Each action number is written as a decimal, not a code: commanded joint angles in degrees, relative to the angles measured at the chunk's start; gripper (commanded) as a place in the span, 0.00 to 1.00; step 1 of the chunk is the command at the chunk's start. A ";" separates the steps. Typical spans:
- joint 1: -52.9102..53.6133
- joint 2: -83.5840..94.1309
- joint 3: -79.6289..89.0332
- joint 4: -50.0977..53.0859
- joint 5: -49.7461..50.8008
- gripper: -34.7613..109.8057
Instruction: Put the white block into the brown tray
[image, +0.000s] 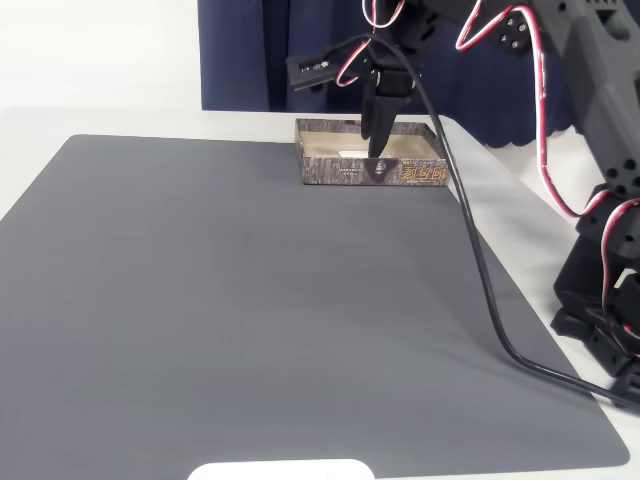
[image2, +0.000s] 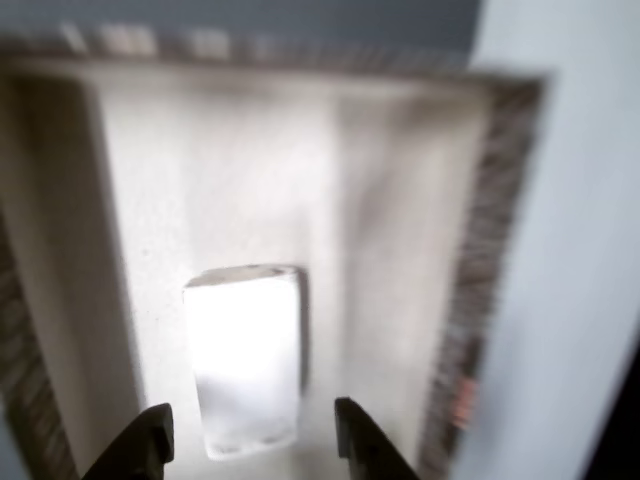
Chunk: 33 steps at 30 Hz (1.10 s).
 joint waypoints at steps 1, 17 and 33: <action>-1.23 7.03 -1.14 0.26 0.44 0.48; -14.50 27.86 18.37 8.70 18.90 0.24; -45.44 59.41 65.21 3.34 38.41 0.24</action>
